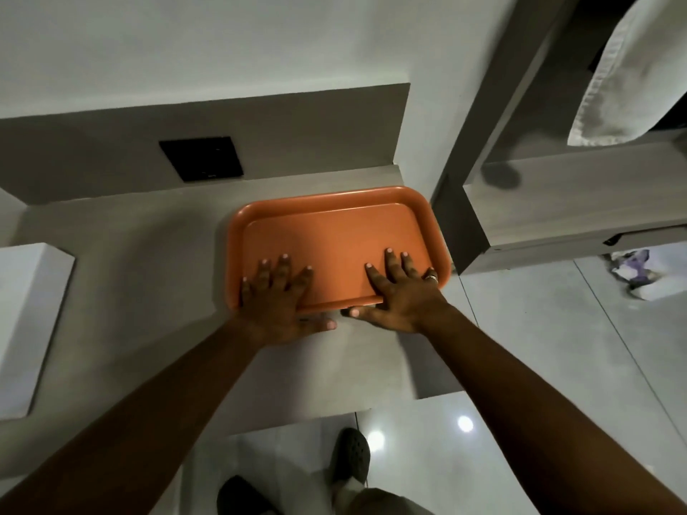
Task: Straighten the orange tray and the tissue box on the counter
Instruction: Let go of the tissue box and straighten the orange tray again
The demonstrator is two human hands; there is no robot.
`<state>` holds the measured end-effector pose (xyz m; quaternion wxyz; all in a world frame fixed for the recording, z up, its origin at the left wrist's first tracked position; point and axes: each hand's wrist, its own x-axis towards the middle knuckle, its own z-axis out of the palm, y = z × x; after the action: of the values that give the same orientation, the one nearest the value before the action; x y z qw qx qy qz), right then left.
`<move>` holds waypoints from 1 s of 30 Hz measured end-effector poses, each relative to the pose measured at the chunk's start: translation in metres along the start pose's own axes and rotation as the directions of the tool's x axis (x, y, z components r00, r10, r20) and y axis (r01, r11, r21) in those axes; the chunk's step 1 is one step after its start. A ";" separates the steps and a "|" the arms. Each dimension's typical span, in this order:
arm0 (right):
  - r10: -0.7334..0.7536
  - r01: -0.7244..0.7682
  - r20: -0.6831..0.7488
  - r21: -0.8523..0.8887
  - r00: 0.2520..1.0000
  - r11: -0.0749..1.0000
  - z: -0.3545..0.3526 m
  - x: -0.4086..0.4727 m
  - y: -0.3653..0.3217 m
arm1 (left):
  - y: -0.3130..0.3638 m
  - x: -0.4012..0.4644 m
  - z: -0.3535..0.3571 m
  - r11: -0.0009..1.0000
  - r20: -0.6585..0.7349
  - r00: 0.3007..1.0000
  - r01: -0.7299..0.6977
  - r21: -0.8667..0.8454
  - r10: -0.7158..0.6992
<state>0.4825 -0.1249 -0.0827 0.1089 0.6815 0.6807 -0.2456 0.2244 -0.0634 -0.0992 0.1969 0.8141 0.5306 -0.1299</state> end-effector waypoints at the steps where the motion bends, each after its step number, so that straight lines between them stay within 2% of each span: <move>1: 0.002 -0.002 -0.013 -0.004 1.000 1.000 0.001 0.002 0.001 | 0.001 -0.001 0.000 1.000 -0.009 1.000 0.008 0.003 -0.008; 6: -0.005 0.003 -0.068 -0.031 0.998 1.000 0.006 0.014 0.004 | 0.004 0.002 0.002 1.000 -0.081 0.997 0.010 0.020 -0.008; 13: -0.011 0.006 -0.150 -0.036 0.989 0.999 -0.007 0.047 0.009 | -0.007 0.039 -0.009 0.999 -0.095 0.995 0.013 0.031 -0.010; 26: 0.003 -0.009 -0.126 -0.047 0.992 0.999 -0.035 0.091 0.017 | -0.017 0.089 -0.029 1.000 -0.103 0.995 0.007 0.022 -0.005; 30: 0.018 -0.021 -0.052 -0.046 0.998 0.999 -0.045 0.088 0.012 | -0.015 0.085 -0.035 0.998 -0.069 0.998 -0.008 0.056 0.012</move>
<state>0.4986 -0.0273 -0.0888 0.1097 0.6914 0.6822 -0.2110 0.2455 0.0270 -0.1060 0.1565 0.8260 0.5290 -0.1155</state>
